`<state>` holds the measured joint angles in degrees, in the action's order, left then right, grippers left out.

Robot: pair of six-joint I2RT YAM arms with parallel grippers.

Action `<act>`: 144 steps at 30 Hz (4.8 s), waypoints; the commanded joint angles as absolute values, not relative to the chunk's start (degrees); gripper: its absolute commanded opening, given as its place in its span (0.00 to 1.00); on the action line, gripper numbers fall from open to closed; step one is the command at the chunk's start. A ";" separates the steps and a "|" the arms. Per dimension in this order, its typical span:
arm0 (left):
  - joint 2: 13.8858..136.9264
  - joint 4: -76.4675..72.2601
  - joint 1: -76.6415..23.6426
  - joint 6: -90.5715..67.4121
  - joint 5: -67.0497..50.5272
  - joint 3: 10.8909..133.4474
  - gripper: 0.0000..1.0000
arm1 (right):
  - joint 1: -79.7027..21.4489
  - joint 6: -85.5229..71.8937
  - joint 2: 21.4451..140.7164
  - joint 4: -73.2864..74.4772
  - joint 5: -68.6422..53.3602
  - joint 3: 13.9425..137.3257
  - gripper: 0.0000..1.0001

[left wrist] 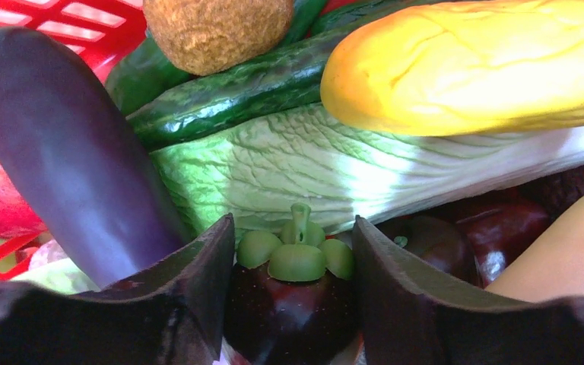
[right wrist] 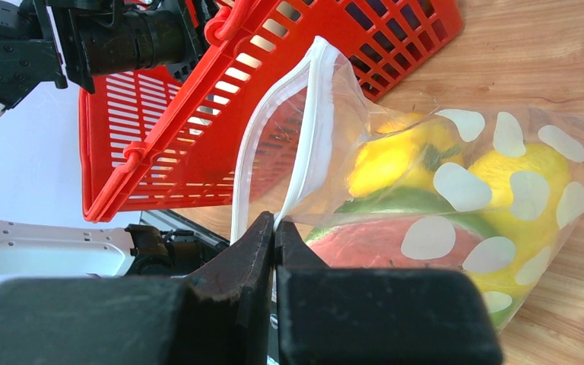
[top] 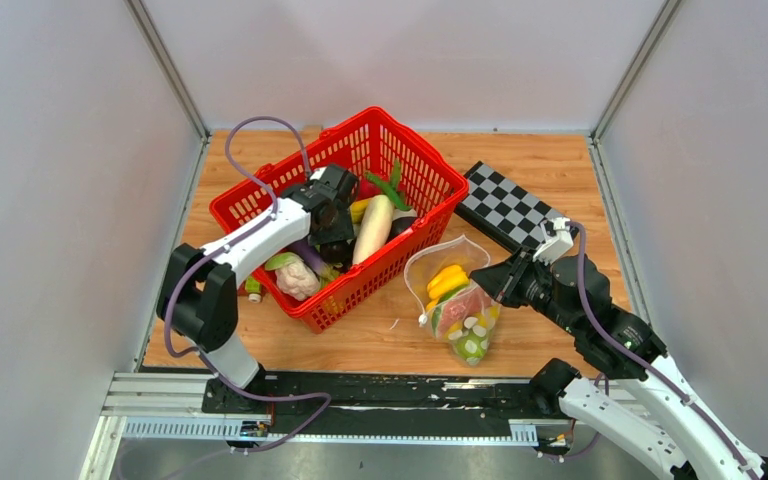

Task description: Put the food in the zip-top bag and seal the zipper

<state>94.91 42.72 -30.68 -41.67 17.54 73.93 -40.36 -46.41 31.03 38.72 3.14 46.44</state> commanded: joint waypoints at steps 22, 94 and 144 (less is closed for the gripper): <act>74.28 39.00 -30.65 -36.23 15.79 72.92 0.29 | -40.58 -46.05 31.71 35.21 2.77 47.70 0.03; 76.44 14.66 -57.74 -25.59 -1.29 75.09 0.95 | -40.57 -47.36 29.88 29.75 -0.31 44.99 0.03; 79.35 32.99 -46.93 -23.25 10.54 72.09 0.88 | -40.56 -42.71 26.54 29.18 -1.44 45.16 0.04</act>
<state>79.99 34.96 -48.93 -26.70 12.95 71.55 -40.36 -43.99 25.91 32.80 0.30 42.48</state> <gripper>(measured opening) 0.872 0.040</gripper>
